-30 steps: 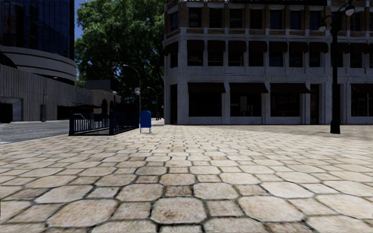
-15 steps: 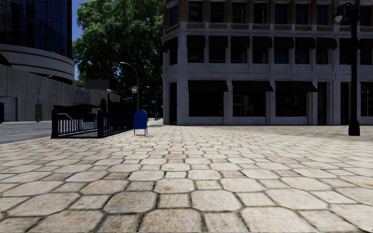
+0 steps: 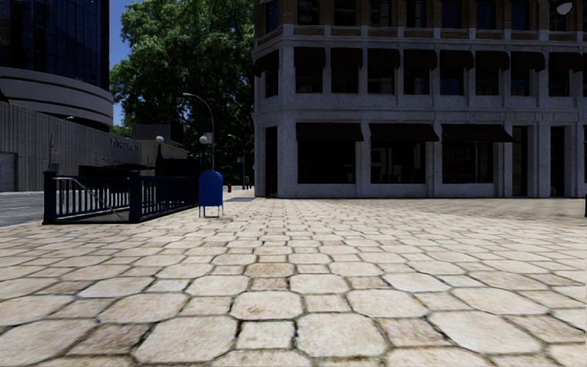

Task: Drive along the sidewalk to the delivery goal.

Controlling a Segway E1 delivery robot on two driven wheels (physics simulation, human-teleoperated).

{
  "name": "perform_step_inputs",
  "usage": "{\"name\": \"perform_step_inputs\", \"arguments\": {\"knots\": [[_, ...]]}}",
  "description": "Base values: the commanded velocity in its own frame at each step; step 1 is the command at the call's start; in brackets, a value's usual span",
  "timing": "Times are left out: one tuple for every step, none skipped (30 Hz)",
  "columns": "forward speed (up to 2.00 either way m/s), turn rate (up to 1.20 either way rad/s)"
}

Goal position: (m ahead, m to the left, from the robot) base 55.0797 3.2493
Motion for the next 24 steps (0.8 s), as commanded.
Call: {"name": "perform_step_inputs", "arguments": {"knots": [[2.00,0.00],[2.00,0.00],[2.00,0.00],[2.00,0.00],[2.00,0.00],[2.00,0.00],[2.00,0.00],[2.00,0.00],[2.00,0.00],[2.00,0.00],[2.00,0.00],[2.00,0.00],[2.00,0.00],[2.00,0.00],[2.00,0.00],[2.00,0.00],[2.00,0.00],[2.00,0.00],[2.00,0.00],[2.00,0.00],[2.00,0.00],[2.00,0.00],[2.00,0.00],[2.00,0.00]]}}
